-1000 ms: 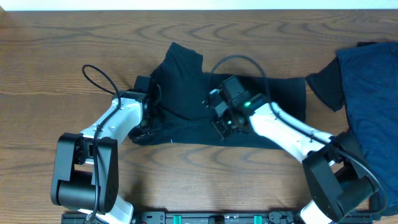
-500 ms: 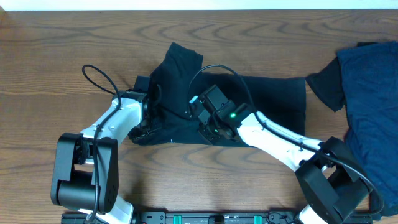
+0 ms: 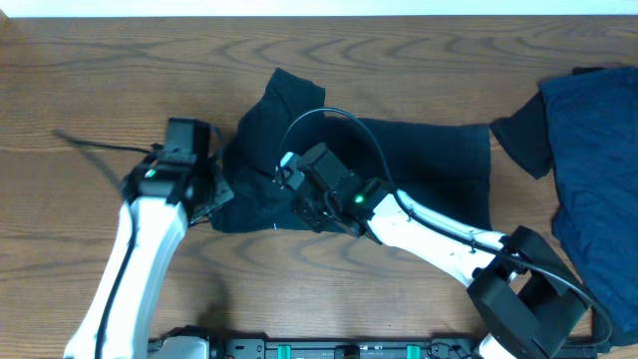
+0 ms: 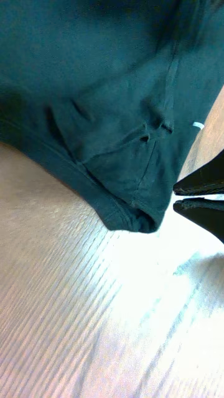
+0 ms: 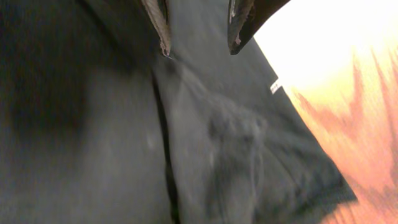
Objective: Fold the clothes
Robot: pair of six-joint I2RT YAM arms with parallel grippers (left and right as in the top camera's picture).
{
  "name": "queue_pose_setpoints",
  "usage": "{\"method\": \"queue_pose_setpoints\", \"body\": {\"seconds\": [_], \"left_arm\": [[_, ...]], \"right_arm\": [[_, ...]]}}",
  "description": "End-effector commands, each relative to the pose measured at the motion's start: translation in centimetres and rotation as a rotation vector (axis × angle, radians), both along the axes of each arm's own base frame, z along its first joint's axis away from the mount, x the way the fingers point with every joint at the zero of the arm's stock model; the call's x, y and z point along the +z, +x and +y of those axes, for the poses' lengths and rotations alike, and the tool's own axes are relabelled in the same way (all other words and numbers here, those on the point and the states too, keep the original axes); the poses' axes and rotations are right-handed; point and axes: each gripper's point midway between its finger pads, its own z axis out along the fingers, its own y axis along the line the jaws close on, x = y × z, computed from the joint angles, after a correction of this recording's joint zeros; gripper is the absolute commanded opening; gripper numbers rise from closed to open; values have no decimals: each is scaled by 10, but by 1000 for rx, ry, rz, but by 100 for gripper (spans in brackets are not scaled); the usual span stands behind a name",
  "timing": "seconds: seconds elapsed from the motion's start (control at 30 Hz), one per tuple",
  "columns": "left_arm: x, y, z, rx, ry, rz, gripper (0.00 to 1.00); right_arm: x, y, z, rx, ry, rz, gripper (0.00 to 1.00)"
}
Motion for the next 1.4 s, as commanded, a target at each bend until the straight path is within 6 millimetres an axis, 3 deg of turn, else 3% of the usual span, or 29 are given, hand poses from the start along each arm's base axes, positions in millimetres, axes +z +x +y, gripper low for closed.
{"method": "queue_pose_setpoints", "body": {"seconds": [0.0,0.17,0.47,0.7,1.37], "left_arm": [[26,-5,6,28,-5,-75,7],[39,-17,7,28,-6,-103,21],[27,-24,7,28,-1,-32,24],[15,-24,7,28,3,26,24],[5,-25,7,28,7,71,24]], "right_arm": [[7,-3,15,-7,39,-10,31],[-9,-8,33,2,63,5,32],[-51,-22,57,114,31,-25,34],[-47,-21,60,175,26,-82,45],[-43,-4,58,123,13,-153,38]]}}
